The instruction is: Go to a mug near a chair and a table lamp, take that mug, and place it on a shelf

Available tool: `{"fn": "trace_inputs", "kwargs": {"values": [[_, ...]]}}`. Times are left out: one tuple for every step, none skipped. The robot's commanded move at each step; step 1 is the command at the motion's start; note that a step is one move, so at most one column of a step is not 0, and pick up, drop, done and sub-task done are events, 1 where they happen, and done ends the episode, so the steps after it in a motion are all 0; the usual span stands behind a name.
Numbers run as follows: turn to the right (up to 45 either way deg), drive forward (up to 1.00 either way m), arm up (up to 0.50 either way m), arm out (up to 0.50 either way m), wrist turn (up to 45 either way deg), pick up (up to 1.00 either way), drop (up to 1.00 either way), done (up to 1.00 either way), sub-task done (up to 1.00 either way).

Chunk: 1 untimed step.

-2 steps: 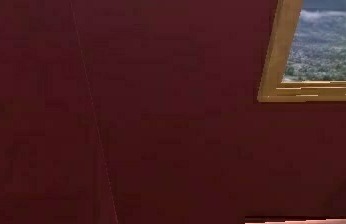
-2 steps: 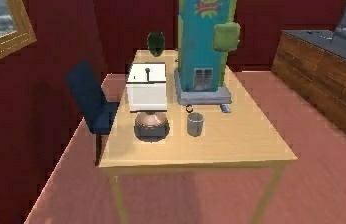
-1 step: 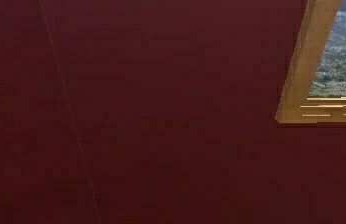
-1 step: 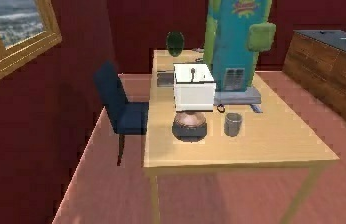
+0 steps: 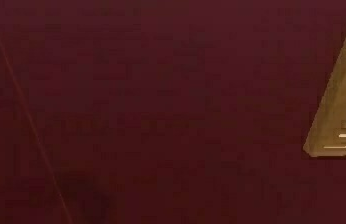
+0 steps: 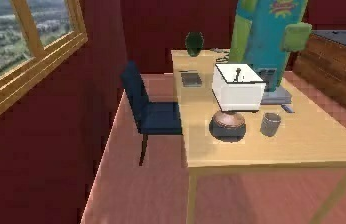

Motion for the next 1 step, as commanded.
{"fn": "trace_inputs", "kwargs": {"values": [[45.0,0.00,0.00,0.00,0.0,0.00,0.00,0.00,0.00]]}}
